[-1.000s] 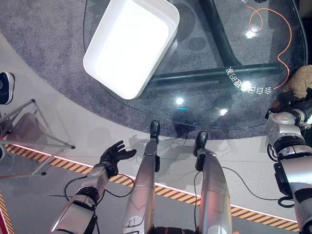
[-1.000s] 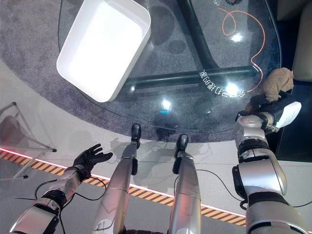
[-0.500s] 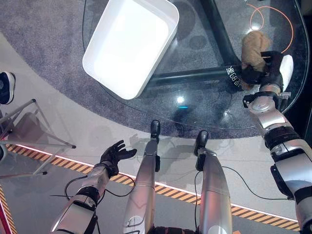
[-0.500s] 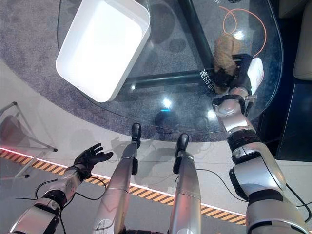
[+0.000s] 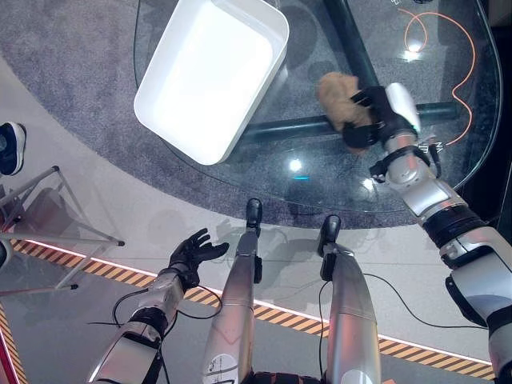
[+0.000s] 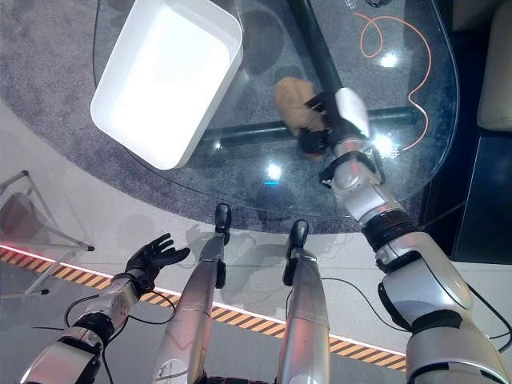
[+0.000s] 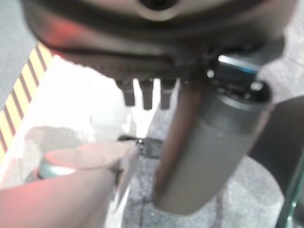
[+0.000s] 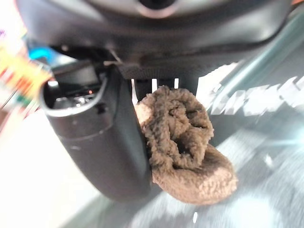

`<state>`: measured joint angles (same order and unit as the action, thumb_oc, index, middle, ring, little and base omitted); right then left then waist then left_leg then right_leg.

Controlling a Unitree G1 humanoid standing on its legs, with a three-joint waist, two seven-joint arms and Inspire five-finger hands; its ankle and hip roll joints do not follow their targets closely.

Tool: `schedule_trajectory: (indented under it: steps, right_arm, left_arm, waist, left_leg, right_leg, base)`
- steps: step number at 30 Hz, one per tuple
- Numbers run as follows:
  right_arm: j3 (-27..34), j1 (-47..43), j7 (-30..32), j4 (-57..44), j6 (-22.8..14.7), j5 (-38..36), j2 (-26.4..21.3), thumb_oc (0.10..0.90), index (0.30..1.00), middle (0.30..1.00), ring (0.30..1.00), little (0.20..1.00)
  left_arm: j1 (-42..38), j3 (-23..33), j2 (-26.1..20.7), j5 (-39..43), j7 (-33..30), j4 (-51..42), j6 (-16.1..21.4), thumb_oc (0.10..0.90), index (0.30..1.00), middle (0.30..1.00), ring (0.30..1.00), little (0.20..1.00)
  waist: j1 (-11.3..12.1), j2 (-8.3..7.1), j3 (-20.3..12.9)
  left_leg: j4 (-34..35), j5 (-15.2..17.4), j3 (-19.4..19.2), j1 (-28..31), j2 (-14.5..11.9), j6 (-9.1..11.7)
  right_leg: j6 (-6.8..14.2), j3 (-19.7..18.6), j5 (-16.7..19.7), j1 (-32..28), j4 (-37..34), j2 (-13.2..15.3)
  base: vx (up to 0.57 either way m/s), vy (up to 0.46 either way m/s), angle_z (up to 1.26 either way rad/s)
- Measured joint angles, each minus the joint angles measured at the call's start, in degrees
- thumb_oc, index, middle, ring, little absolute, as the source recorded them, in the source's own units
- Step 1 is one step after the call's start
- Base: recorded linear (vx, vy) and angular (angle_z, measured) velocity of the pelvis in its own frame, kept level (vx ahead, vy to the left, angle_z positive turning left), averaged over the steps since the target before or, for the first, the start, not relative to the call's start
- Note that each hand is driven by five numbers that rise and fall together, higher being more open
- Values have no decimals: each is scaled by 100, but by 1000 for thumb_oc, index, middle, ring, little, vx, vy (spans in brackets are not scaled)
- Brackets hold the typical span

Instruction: Wipe the table with a cloth and put it in the basket.

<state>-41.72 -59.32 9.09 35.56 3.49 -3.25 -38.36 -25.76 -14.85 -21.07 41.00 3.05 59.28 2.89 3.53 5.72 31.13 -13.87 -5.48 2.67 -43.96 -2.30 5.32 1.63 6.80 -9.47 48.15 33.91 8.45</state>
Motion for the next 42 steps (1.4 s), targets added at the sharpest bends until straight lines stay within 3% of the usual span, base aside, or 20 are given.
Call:
schedule_trajectory:
  steps: [7, 17, 23, 26, 30, 33, 42]
  right_arm:
    - [-262, 494, -735, -710, 7, 80, 156, 100, 300, 300, 300, 200]
    - [-230, 674, -843, -893, 37, 83, 193, 100, 300, 300, 300, 200]
    - [-175, 888, -354, -964, 118, 53, 261, 100, 300, 300, 300, 200]
    - [131, 1143, 132, -966, 116, -129, 391, 100, 300, 300, 300, 200]
    - [550, 1413, 657, -1084, 109, -348, 503, 100, 300, 300, 300, 200]
    - [885, 1583, 879, -1258, 101, -349, 504, 100, 300, 300, 300, 200]
    - [1310, 1808, 1138, -1801, -39, -349, 477, 100, 300, 300, 300, 200]
  left_arm:
    - [49, 9, 1, 130, -70, -286, 174, 800, 900, 900, 900, 900]
    - [91, 66, 32, 903, -664, -1125, 770, 800, 900, 900, 900, 900]
    - [37, 454, 81, 1455, -1294, -1398, 1105, 800, 900, 900, 900, 900]
    - [-100, 998, 92, 1719, -1864, -1513, 1466, 800, 900, 900, 900, 900]
    - [-203, 1241, 17, 1722, -2267, -1795, 1865, 800, 900, 900, 900, 900]
    - [-295, 1319, 14, 1713, -2516, -2011, 1967, 800, 900, 900, 900, 900]
    - [-426, 1575, -20, 1191, -3222, -2464, 2400, 800, 900, 900, 900, 900]
  waist:
    - [149, -2, -1]
    - [119, -5, -2]
    - [122, -8, -1]
    - [147, -29, -1]
    - [156, -109, -2]
    - [156, -155, 5]
    - [97, -292, 17]
  left_leg:
    - [18, 0, 0, 3, 14, 1]
    - [15, -22, 72, 4, 18, 42]
    - [-3, -42, 110, 4, 21, 51]
    - [-18, -41, 128, 4, 23, 53]
    - [-25, -16, 138, 4, 24, 64]
    - [-32, -12, 137, 0, 32, 65]
    - [-46, -1, 121, -12, 23, 65]
  right_leg:
    - [0, 4, -6, -5, 8, 16]
    - [-6, 58, -54, -4, 84, 19]
    - [-19, 82, -87, -5, 165, 23]
    - [-34, 96, -121, -2, 198, 29]
    - [-14, 100, -136, -6, 198, 30]
    - [-35, 95, -155, -6, 187, 34]
    - [-15, 74, -131, -4, 152, 17]
  base:
    - [3, -2, 1]
    - [6, -32, 2]
    - [9, -52, 4]
    - [13, -75, 2]
    - [1, -10, 0]
    - [0, 0, 0]
    - [0, 0, 0]
